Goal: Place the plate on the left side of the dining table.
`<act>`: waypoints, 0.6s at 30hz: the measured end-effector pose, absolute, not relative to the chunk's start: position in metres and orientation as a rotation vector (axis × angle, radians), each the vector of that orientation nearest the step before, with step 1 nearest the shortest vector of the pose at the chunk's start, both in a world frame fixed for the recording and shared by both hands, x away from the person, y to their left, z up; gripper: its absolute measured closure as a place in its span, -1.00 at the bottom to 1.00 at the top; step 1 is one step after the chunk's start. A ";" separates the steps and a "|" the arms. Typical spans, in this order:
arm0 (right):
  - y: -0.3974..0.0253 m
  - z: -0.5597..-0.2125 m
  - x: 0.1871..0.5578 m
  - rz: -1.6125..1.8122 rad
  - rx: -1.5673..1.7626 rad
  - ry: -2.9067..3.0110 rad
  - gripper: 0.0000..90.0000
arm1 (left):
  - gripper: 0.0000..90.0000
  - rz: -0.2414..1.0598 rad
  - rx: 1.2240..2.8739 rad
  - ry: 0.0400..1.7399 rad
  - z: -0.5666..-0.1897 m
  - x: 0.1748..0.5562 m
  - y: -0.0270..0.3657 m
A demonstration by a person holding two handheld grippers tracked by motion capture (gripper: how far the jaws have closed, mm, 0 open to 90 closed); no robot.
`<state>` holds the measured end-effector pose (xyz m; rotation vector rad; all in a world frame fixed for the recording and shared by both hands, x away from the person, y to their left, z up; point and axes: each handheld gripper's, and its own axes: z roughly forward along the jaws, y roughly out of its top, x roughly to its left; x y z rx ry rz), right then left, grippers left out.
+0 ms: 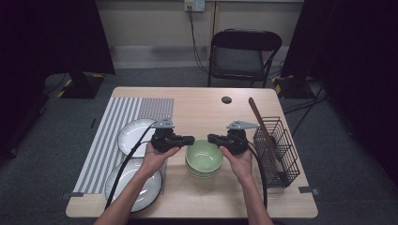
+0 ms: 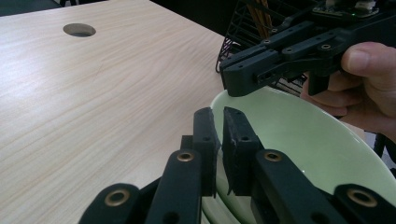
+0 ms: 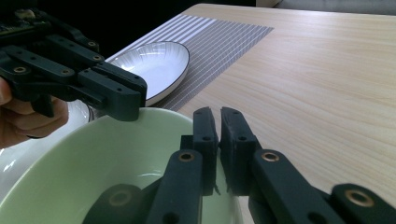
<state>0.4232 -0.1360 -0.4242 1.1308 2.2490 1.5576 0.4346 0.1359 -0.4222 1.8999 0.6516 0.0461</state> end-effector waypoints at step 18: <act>-0.144 -0.431 0.416 1.527 1.131 2.249 0.87 | 0.62 0.052 1.941 0.451 -0.397 0.389 0.132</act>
